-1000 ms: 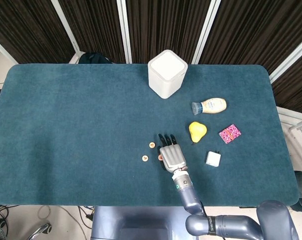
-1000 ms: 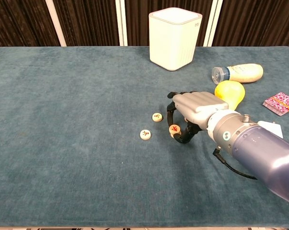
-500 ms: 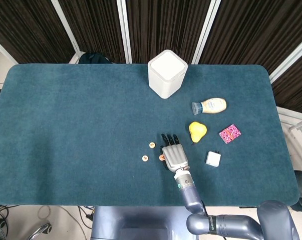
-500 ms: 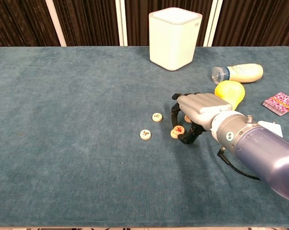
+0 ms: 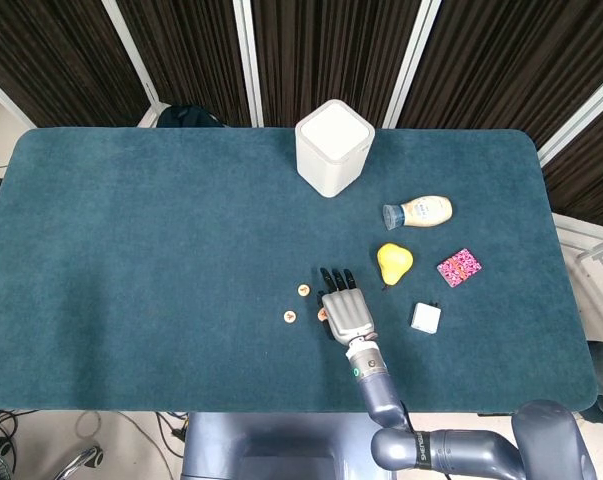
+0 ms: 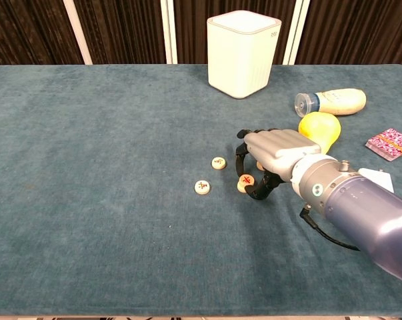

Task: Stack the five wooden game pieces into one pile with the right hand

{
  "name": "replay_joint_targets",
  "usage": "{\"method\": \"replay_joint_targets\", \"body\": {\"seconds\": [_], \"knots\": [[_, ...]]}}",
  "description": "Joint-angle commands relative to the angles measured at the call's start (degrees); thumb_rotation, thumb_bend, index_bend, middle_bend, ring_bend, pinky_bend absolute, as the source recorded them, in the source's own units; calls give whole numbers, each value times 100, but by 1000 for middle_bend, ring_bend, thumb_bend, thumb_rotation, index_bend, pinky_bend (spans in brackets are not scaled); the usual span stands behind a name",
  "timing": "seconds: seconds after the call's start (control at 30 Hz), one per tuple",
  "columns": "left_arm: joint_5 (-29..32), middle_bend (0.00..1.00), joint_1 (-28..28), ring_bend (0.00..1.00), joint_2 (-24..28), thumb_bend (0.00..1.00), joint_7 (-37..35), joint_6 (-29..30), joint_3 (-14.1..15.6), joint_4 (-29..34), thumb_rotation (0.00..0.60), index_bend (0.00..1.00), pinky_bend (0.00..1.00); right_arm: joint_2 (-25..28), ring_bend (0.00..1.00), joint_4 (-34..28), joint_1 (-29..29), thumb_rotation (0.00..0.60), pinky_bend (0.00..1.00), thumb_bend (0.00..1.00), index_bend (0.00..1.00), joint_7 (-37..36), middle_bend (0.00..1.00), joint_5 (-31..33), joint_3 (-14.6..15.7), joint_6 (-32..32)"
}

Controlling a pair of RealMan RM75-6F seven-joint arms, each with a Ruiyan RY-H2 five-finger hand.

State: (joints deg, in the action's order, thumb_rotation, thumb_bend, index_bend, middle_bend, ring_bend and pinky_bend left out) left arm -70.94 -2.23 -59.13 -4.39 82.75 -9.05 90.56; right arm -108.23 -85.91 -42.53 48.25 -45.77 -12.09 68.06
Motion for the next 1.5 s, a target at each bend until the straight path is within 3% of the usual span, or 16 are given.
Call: {"method": "replay_joint_targets", "body": {"seconds": [0.03, 0.77, 1.5], "knots": [[-10, 0, 0, 0, 0, 153, -3, 5, 1, 2, 600, 49, 95, -2, 0, -5, -2, 600, 0, 456, 429, 7, 0, 1, 5, 5], [2, 0, 11, 0, 17, 153, -48, 0, -4, -1, 600, 49, 95, -32, 0, -412, -138, 600, 0, 456, 381, 332, 0, -58, 47, 110], [24, 0, 18, 0, 53, 153, -219, -45, -25, -44, 600, 49, 95, -788, 0, 257, -449, 600, 0, 439, 381, 630, 0, 173, -164, 141]]}}
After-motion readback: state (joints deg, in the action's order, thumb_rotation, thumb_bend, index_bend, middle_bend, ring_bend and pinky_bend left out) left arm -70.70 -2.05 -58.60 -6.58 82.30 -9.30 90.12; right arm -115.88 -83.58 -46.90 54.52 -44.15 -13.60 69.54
